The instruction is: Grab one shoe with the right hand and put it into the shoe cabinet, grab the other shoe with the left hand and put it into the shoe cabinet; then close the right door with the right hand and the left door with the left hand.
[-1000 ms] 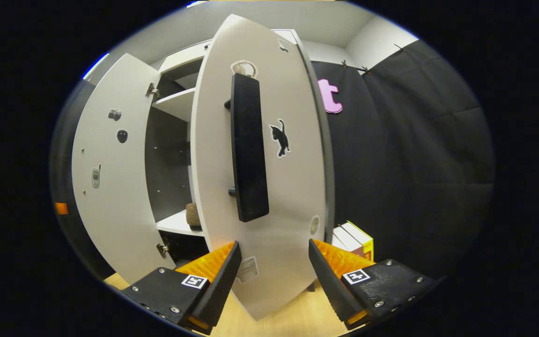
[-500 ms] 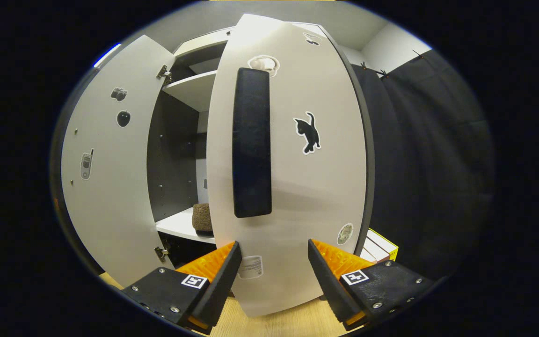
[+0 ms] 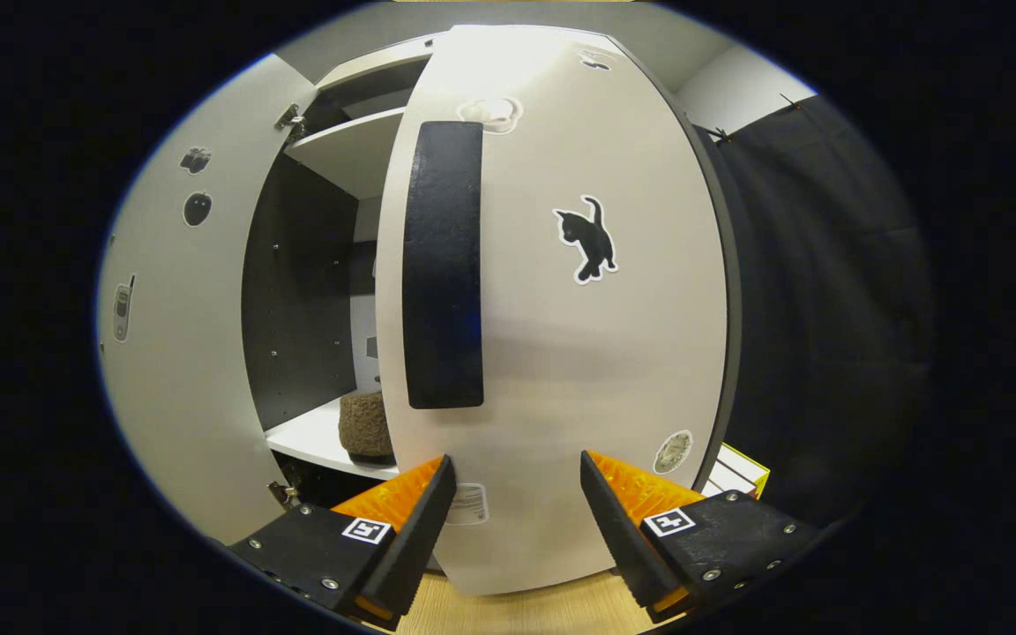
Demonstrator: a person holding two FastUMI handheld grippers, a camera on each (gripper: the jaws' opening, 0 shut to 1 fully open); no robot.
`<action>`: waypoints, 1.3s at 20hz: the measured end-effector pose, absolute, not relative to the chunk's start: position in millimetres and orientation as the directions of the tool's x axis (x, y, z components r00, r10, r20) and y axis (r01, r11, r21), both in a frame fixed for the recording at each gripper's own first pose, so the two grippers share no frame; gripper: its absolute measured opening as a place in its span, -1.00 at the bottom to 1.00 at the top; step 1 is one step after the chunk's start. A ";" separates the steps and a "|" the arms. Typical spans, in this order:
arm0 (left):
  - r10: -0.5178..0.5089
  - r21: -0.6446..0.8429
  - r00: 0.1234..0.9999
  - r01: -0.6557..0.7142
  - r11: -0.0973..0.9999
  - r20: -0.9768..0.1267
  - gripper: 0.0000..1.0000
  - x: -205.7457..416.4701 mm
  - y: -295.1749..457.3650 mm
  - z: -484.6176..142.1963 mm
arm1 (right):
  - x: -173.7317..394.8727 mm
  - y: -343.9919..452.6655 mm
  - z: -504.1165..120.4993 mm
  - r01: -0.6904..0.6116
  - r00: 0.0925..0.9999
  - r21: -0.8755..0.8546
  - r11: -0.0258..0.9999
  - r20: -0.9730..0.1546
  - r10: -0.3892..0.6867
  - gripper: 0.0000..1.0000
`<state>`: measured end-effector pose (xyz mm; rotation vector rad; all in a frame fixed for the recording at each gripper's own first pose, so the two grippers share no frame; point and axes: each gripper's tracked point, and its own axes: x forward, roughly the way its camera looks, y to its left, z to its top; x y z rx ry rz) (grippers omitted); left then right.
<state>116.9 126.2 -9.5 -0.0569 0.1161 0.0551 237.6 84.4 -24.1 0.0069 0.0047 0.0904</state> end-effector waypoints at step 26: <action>-0.051 -0.043 0.986 0.045 0.998 -0.157 0.93 165.5 43.5 -46.1 | 91.0 -4.1 16.6 -0.028 0.999 0.009 1.000 -0.025 0.028 0.80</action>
